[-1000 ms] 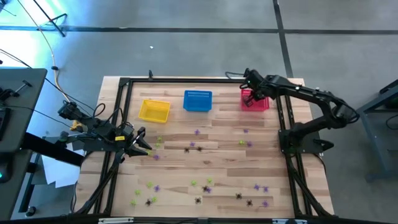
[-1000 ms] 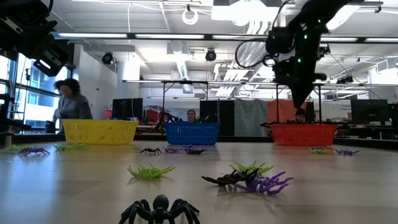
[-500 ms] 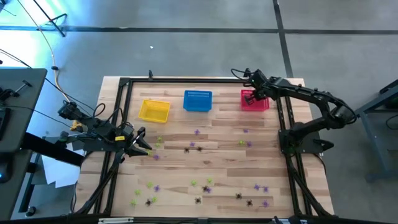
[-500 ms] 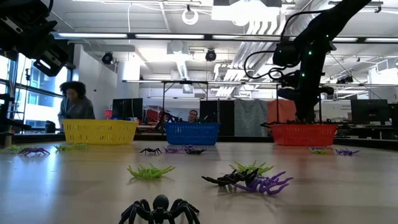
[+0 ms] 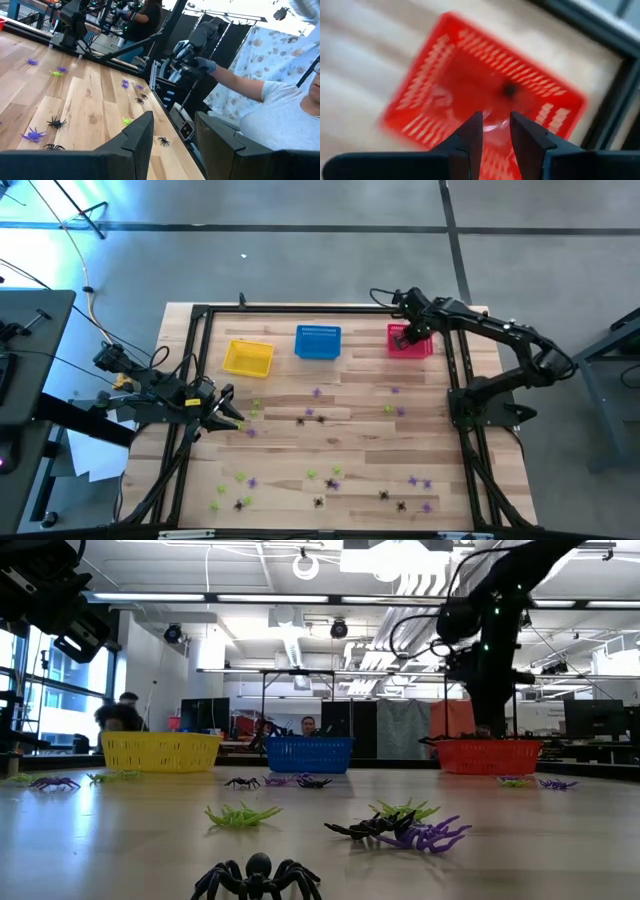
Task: Sort Halloween decoration
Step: Put the purple spider toy into the blue bin
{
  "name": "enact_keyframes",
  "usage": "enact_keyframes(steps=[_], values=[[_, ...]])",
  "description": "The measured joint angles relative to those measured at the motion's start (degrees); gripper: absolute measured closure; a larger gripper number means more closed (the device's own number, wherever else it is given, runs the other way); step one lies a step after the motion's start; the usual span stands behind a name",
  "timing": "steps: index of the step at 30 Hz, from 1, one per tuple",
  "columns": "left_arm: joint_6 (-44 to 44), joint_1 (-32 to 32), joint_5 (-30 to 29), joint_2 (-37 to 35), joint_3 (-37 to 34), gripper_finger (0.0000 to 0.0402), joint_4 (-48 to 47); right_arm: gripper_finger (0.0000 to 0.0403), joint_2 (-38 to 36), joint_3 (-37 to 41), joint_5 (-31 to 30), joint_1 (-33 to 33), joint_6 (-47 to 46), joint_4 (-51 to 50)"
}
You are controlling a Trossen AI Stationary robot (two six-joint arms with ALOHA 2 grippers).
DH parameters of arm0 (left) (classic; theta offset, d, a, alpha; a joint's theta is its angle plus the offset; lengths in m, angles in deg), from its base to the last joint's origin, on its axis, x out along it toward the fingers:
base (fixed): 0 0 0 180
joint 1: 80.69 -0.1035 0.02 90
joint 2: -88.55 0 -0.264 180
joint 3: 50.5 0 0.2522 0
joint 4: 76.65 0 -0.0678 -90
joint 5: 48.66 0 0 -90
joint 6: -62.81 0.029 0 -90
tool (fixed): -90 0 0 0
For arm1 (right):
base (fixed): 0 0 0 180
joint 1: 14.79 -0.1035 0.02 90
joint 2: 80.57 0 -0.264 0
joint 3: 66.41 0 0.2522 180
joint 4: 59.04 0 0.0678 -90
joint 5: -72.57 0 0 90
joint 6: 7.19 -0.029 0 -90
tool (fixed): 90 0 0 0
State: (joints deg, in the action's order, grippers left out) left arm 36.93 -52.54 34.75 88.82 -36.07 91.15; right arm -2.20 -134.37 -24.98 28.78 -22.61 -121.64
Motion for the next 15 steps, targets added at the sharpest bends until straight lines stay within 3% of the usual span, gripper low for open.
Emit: enact_keyframes(steps=[5, 12, 15], values=[[0.0, 0.0, 0.0, 0.0, 0.0, 0.0268, 0.0, 0.0308, 0.0, -4.6, 6.8, -8.8, -3.4, -6.2], [0.0, 0.0, 0.0, 0.0, 0.0, 0.0268, 0.0, 0.0308, 0.0, -0.7, 7.1, -27.3, -13.6, -6.7], [0.0, 0.0, 0.0, 0.0, 0.0, 0.0268, 0.0, 0.0308, 0.0, 2.0, 4.1, -33.7, -18.2, -6.1]])
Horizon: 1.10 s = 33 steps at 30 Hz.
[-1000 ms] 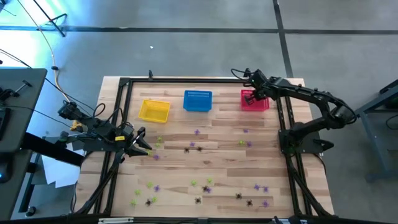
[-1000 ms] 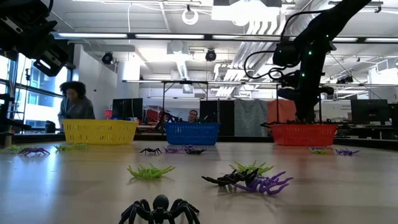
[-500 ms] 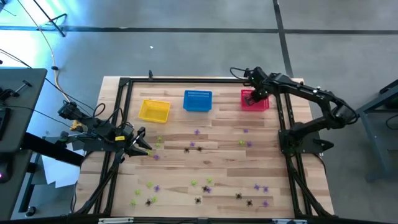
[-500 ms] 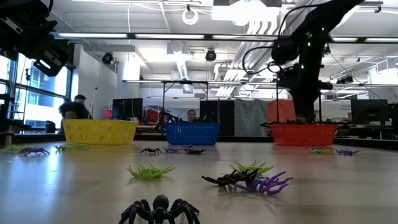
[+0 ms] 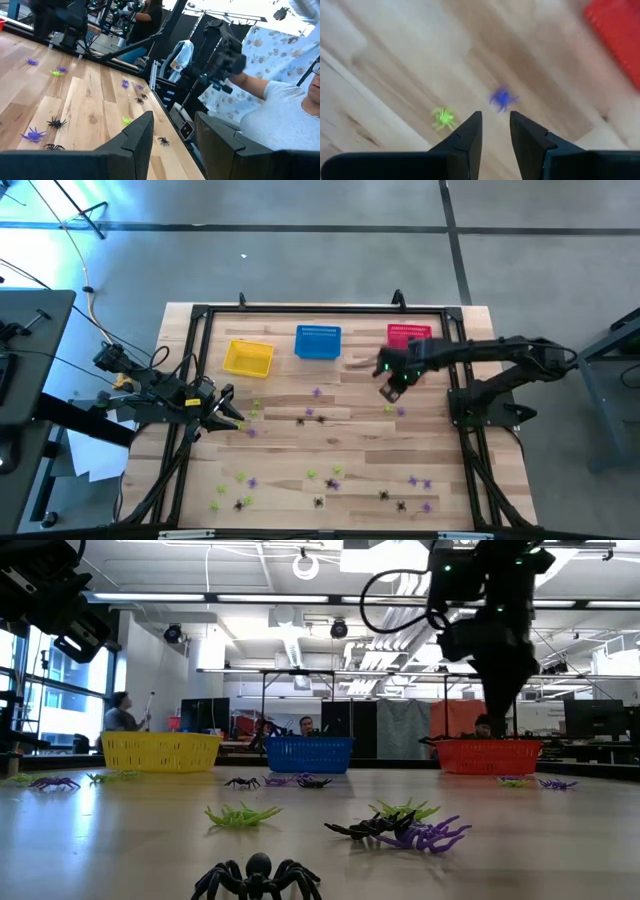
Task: Sort Halloween decoration
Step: Put the purple spider toy into the blue bin
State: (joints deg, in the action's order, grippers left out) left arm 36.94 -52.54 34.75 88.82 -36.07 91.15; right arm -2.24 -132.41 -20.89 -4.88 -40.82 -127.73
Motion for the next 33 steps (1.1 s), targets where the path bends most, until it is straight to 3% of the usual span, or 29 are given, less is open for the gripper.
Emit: enact_keyframes(steps=[5, 13, 29, 33], values=[[0.0, 0.0, 0.0, 0.0, 0.0, 0.0268, 0.0, 0.0308, 0.0, 4.4, -7.7, -4.6, -5.1, 4.5], [0.0, 0.0, 0.0, 0.0, 0.0, 0.0268, 0.0, 0.0308, 0.0, 16.2, -3.8, -2.8, -6.7, 22.1], [0.0, 0.0, 0.0, 0.0, 0.0, 0.0268, 0.0, 0.0310, -0.2, 21.5, -4.2, -1.5, -7.5, 25.1], [0.0, 0.0, 0.0, 0.0, 0.0, 0.0268, 0.0, 0.0342, -0.1, 21.6, -4.0, -1.5, -8.3, 25.0]])
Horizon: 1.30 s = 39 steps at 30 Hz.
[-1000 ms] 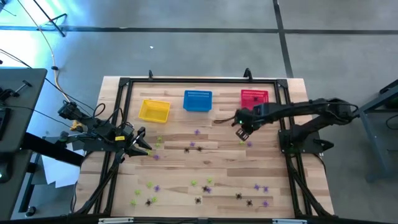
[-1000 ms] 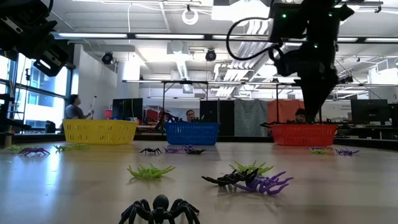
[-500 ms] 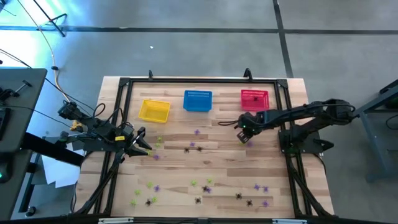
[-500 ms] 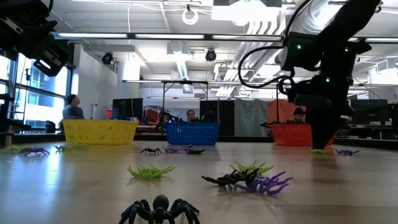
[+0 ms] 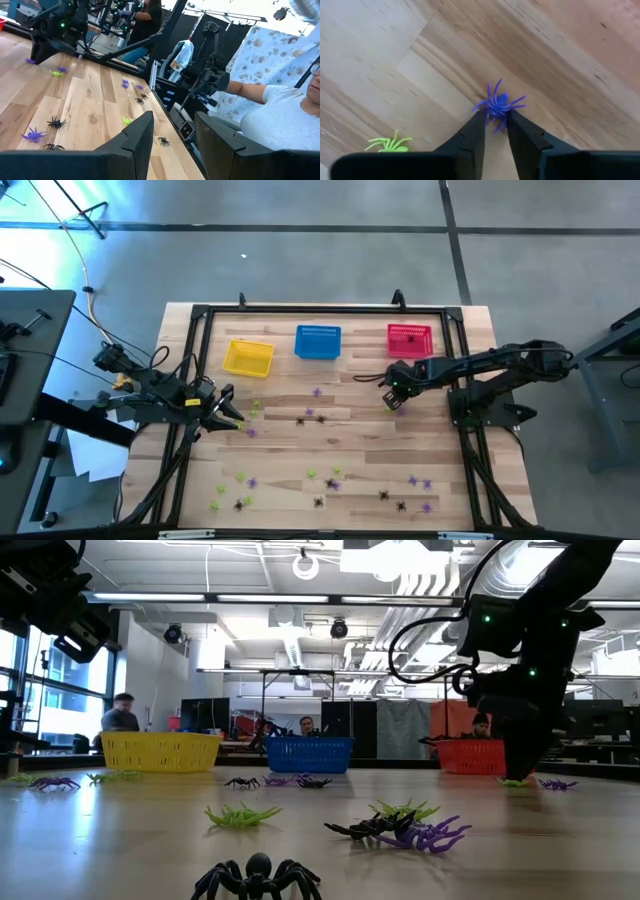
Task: Sort Halloween decoration
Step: Put the purple spider toy into the blue bin
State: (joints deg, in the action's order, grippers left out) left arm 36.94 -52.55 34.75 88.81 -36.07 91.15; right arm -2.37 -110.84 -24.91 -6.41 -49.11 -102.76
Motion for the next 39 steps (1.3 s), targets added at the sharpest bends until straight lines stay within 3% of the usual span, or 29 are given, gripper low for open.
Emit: enact_keyframes(steps=[4, 12, 28, 32, 39], values=[[0.0, 0.0, 0.0, 0.0, 0.0, 0.0268, 0.0, 0.0394, 0.0, 0.0, 1.1, 0.0, -0.1, -0.1], [0.0, 0.0, 0.0, 0.0, 0.0, 0.0268, 0.0, 0.0400, 0.4, -3.6, 3.4, 0.0, 0.2, -2.9], [0.0, 0.0, 0.0, 0.0, 0.0, 0.0268, 0.0, 0.0402, 1.1, -27.2, 0.8, 1.5, 12.6, 4.6], [0.0, 0.0, 0.0, 0.0, 0.0, 0.0268, 0.0, 0.0403, 5.9, -33.6, 1.0, 3.0, 17.1, 4.1], [0.0, 0.0, 0.0, 0.0, 0.0, 0.0268, 0.0, 0.0403, 20.5, -44.6, 3.1, 6.8, 24.5, 3.3]])
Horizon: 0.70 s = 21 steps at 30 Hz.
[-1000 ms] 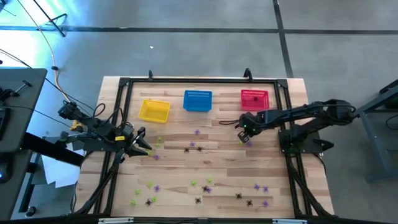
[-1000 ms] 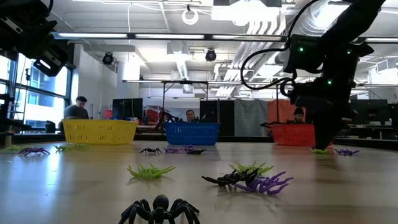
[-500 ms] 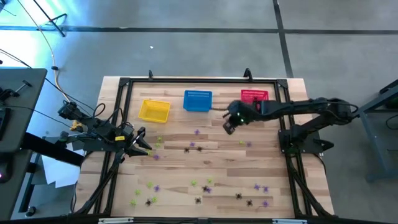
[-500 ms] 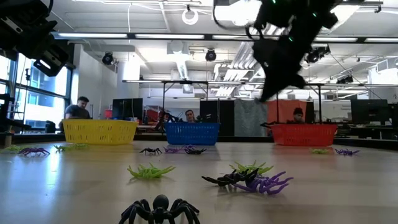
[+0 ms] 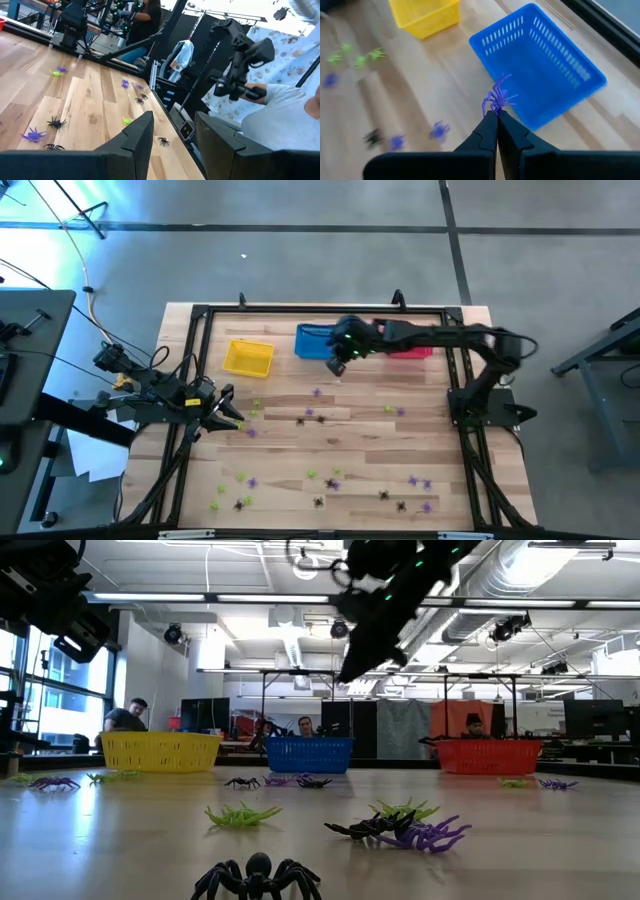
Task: Sort Halloween decoration
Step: Put the purple spider toy into the blue bin
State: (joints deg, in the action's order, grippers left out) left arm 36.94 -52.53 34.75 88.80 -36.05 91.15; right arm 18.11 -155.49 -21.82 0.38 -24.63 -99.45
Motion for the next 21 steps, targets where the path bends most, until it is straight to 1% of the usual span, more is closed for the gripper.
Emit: enact_keyframes(steps=[6, 11, 14, 19, 21], values=[[0.0, 0.0, 0.0, 0.0, 0.0, 0.0268, 0.0, 0.0403, 10.8, -9.1, 0.6, 3.3, 4.8, -1.6], [0.0, 0.0, 0.0, 0.0, 0.0, 0.0268, 0.0, 0.0403, 16.7, -14.3, 1.7, 5.6, 5.9, -4.0], [0.0, 0.0, 0.0, 0.0, 0.0, 0.0268, 0.0, 0.0403, 18.5, -15.8, 1.8, 6.4, 6.0, -5.6], [0.0, 0.0, 0.0, 0.0, 0.0, 0.0268, 0.0, 0.0401, 18.7, -15.9, 1.9, 6.7, 7.4, -5.7], [0.0, 0.0, 0.0, 0.0, 0.0, 0.0268, 0.0, 0.0394, 18.7, -15.9, 1.9, 6.7, 7.4, -5.7]])
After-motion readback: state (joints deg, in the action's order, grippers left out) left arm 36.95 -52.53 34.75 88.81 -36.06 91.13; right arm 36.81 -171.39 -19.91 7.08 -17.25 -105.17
